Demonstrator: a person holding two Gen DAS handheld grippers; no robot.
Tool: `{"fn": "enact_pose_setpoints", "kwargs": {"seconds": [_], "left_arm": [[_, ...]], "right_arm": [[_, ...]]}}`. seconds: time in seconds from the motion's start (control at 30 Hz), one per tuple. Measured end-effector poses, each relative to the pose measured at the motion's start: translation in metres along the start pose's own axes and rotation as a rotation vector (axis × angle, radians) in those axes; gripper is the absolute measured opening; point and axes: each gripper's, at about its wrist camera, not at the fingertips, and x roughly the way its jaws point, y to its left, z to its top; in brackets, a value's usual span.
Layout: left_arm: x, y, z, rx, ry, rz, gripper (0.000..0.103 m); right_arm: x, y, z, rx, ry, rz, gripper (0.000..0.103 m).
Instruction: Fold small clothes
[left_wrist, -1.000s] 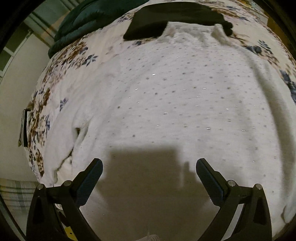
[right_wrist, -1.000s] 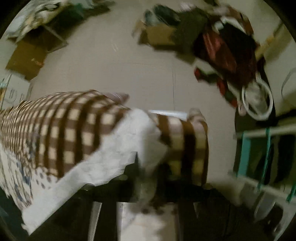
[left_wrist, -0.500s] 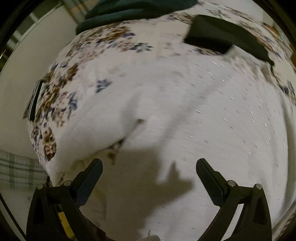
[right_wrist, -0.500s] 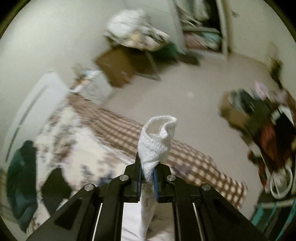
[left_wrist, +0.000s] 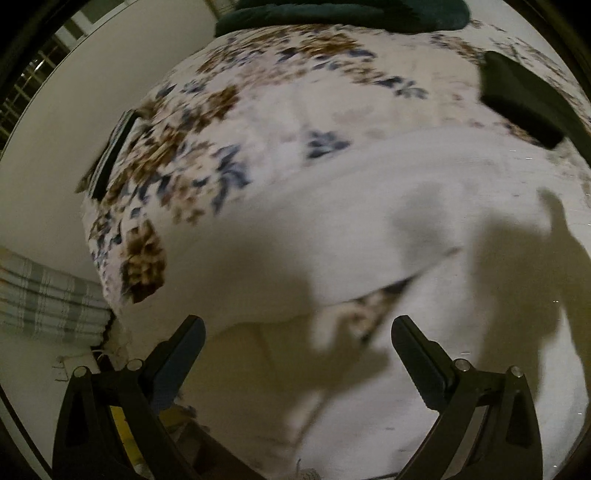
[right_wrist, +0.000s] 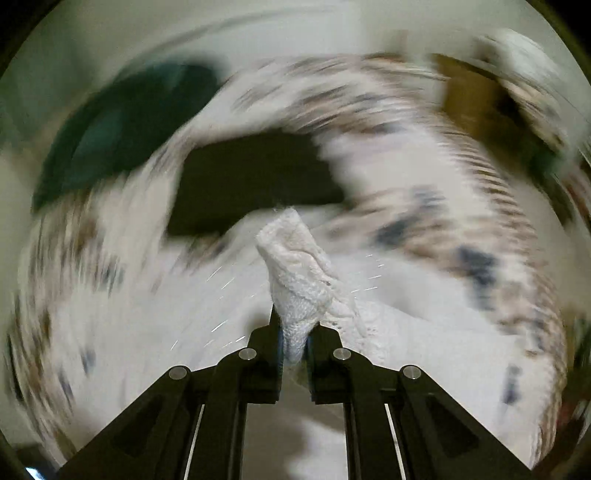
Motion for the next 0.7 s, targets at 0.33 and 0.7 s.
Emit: {"fn": "enact_pose_setpoints", "kwargs": {"seconds": [0.33, 0.7], "left_arm": [[0.03, 0.044, 0.007, -0.035, 0.033, 0.032, 0.103], [-0.004, -0.031, 0.064, 0.159, -0.071, -0.217, 0.103]], "right_arm": [[0.084, 0.157, -0.086, -0.344, 0.201, 0.066, 0.015], [-0.006, -0.107, -0.131, 0.199, 0.312, -0.034, 0.058]]}}
